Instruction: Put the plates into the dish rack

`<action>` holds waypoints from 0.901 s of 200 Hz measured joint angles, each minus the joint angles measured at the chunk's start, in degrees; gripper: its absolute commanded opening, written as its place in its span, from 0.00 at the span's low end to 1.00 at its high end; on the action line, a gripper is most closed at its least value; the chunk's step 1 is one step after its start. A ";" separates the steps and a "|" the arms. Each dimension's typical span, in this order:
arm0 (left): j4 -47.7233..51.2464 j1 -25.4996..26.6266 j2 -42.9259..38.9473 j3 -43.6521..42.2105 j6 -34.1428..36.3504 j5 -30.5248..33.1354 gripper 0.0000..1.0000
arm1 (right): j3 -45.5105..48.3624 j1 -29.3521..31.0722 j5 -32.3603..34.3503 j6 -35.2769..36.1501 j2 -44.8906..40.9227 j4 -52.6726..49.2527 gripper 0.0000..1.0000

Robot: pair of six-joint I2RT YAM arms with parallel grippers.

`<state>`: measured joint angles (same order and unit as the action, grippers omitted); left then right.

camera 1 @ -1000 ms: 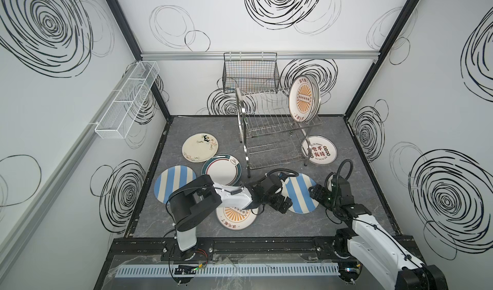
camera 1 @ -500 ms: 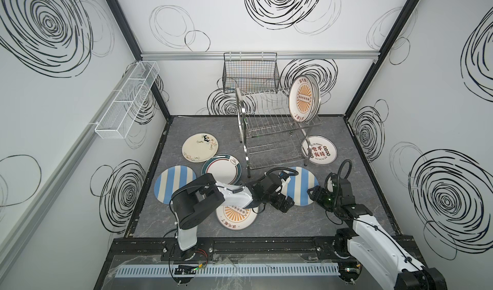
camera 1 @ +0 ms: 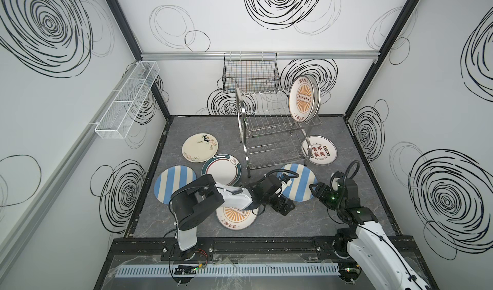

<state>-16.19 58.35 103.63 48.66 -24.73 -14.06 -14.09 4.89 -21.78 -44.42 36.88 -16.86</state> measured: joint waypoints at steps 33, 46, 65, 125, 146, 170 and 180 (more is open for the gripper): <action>3.02 -0.90 -4.24 -2.49 -0.20 1.92 0.96 | -4.20 0.00 1.42 2.91 6.36 1.44 0.68; 3.08 -1.38 -5.16 -2.49 -0.20 2.40 0.96 | -6.21 0.00 2.21 4.46 9.77 2.86 0.70; 2.73 -1.79 -5.81 -2.56 -0.17 2.86 0.96 | -9.68 -0.11 4.52 6.97 16.57 4.90 0.71; 1.27 -1.88 -5.55 -2.49 0.02 2.97 0.96 | -19.28 -4.20 4.61 11.34 36.28 12.24 0.74; 1.03 -1.88 -4.46 -2.03 0.52 2.99 0.96 | -22.86 -6.21 2.80 13.20 42.66 12.98 0.75; 1.01 -1.81 -2.95 -1.38 0.90 2.95 0.96 | -23.80 -7.37 1.05 14.67 47.15 13.84 0.75; 0.98 -1.73 -2.38 -1.09 1.05 2.91 0.96 | -23.80 -7.50 0.50 14.97 48.28 13.84 0.75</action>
<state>-15.20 56.62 101.25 47.57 -23.68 -11.16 -37.89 -2.61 -21.28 -29.45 85.17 -3.03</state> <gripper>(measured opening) 0.960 0.750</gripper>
